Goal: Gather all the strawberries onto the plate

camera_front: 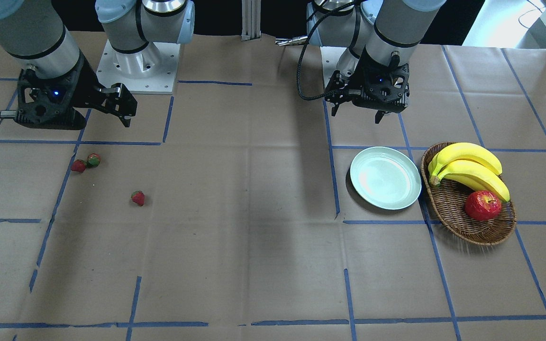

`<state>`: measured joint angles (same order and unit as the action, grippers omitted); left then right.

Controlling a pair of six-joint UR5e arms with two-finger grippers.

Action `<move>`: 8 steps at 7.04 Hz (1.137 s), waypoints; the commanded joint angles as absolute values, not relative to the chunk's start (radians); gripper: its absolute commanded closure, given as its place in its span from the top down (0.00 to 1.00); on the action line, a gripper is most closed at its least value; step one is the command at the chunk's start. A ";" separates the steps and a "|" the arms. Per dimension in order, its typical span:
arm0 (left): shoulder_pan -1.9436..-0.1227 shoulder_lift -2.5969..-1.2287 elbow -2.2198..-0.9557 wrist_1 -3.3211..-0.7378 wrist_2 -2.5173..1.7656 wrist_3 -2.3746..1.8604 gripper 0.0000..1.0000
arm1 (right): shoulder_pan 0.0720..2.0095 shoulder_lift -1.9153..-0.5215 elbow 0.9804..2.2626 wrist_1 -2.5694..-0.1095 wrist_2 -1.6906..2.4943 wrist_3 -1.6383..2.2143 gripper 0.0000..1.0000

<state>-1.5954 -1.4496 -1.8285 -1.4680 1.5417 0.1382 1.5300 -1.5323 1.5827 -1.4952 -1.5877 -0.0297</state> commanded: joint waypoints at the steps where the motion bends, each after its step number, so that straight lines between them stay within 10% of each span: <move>1: -1.595 -1.451 -1.829 -1.468 1.540 0.138 1.00 | 1.531 -1.529 1.702 -1.662 -1.588 -0.043 1.00; 8: -1.595 -1.450 -1.830 -1.468 1.542 0.140 1.00 | 1.529 -1.267 2.068 -2.279 -1.617 -0.031 1.00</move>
<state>-1.5953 -1.4498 -1.8299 -1.4680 1.5416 0.1399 1.5289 -1.3001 2.0599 -2.2620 -1.6155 -0.0350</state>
